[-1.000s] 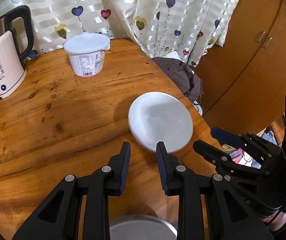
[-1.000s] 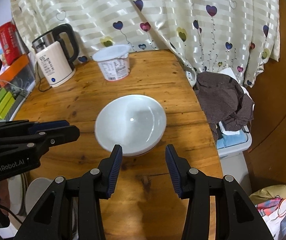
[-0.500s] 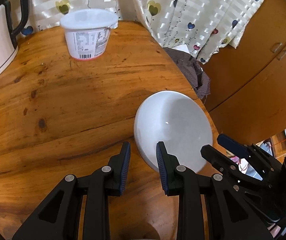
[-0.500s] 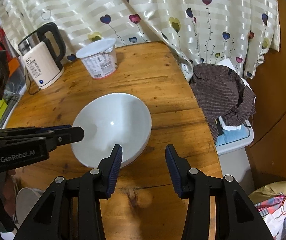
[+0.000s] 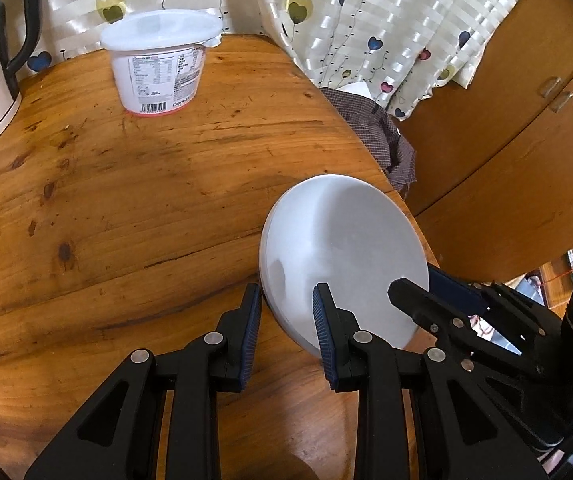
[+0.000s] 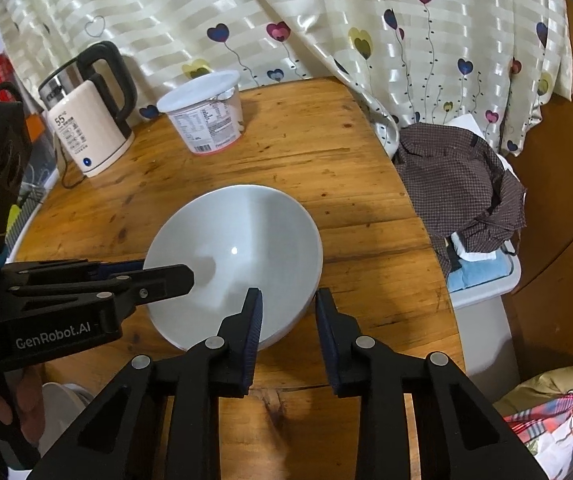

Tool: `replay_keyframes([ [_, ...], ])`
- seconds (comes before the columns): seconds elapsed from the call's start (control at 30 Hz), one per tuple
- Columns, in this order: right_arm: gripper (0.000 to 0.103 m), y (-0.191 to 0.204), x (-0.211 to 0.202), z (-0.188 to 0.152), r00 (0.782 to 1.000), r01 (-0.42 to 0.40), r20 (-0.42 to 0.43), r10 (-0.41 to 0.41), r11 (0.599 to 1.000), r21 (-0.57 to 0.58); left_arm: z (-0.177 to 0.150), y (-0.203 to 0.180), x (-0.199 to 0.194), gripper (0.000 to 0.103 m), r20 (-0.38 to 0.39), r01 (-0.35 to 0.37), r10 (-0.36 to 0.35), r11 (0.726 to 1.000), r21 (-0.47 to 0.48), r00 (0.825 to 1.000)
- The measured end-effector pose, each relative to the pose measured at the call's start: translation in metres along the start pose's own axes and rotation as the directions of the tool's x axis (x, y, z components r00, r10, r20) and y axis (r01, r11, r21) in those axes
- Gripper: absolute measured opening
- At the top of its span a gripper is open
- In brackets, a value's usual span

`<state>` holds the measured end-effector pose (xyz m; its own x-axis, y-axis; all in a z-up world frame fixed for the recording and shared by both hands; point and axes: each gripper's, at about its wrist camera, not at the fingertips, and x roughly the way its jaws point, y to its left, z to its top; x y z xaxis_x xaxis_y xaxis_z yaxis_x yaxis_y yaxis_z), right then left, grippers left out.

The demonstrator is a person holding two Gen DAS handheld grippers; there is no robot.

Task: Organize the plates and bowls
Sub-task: 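Close the left tool on the white bowl's rim, then lift the white bowl and carry it over the stacked bowls, lowering it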

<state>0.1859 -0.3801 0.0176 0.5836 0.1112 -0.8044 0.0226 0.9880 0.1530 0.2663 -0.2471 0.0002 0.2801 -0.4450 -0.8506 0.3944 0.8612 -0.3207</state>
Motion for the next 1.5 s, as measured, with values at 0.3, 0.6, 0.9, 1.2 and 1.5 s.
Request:
replay_keyframes([
  [0.3, 0.022, 0.002, -0.008, 0.0, 1.0, 0.004, 0.014, -0.004, 1.0, -0.01, -0.002, 0.0, -0.007, 0.028, 0.013, -0.001, 0.001, 1.0, 0.006, 1.0],
  [0.6, 0.022, 0.015, -0.034, -0.002, 0.998, 0.002, 0.057, 0.0, 0.999, -0.032, -0.007, -0.003, -0.026, 0.028, 0.036, -0.005, 0.005, 1.0, 0.005, 0.999],
  [0.9, 0.022, 0.027, -0.056, -0.007, 0.996, -0.003, 0.084, 0.007, 0.999, -0.046, -0.019, -0.009, -0.05, 0.028, 0.073, -0.024, 0.023, 1.0, 0.019, 0.997],
  [1.2, 0.022, 0.037, -0.071, -0.011, 0.995, -0.026, 0.095, 0.03, 0.998, -0.053, -0.033, -0.016, -0.077, 0.028, 0.12, -0.052, 0.048, 0.998, 0.025, 0.992],
  [1.5, 0.022, 0.048, -0.081, -0.016, 0.994, -0.046, 0.098, 0.053, 0.997, -0.066, -0.046, -0.017, -0.092, 0.028, 0.15, -0.082, 0.079, 0.996, 0.017, 0.986],
])
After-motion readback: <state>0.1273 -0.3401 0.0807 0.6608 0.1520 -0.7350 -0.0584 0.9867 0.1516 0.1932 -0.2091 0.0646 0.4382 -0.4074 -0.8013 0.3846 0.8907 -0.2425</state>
